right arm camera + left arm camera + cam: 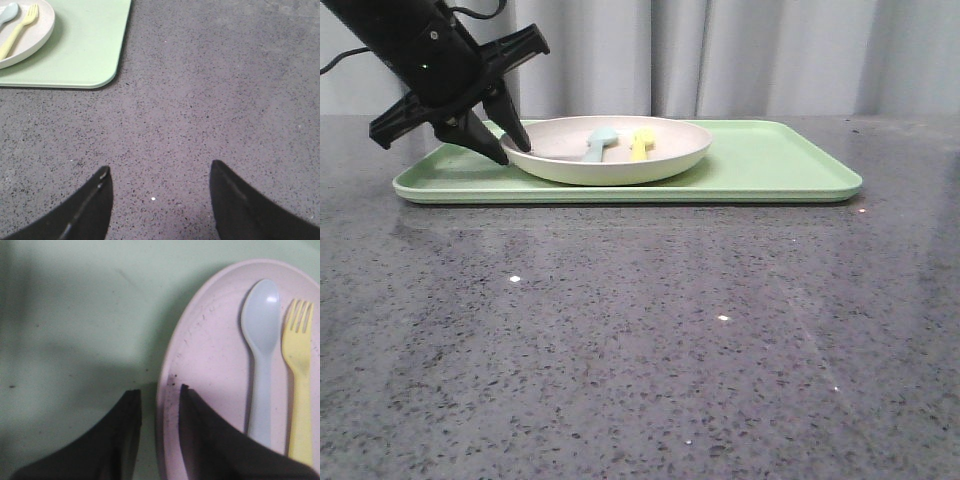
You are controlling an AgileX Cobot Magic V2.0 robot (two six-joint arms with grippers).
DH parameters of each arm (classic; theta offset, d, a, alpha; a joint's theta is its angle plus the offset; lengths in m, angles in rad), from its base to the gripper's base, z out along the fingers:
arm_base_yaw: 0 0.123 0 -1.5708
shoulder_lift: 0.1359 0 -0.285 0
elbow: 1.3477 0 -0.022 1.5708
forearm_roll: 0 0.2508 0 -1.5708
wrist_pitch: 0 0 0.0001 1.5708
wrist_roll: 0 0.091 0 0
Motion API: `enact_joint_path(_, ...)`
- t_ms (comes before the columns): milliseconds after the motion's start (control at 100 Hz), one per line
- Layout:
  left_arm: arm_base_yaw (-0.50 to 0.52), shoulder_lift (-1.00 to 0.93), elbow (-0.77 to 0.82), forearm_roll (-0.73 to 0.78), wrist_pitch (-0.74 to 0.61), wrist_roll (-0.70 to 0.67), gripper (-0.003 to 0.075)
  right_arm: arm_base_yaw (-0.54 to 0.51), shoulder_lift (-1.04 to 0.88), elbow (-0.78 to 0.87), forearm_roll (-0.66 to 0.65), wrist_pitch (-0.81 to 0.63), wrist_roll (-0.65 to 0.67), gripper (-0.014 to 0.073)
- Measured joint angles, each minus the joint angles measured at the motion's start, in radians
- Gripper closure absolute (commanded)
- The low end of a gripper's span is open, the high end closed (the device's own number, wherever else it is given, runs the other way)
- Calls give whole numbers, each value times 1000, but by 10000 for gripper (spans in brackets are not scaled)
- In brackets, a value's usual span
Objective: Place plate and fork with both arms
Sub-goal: 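Lower the plate onto the tray and open the left gripper, then raise the left gripper away from the plate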
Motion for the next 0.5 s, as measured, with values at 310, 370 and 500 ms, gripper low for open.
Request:
enact_joint_path(310, 0, -13, -2, 20, 0, 0, 312, 0, 0, 0, 0, 0, 0, 155)
enact_joint_path(370, 0, -33, -2, 37, 2, 0, 312, 0, 0, 0, 0, 0, 0, 155)
enact_joint_path(500, 26, -89, -2, 53, 34, 0, 312, 0, 0, 0, 0, 0, 0, 155)
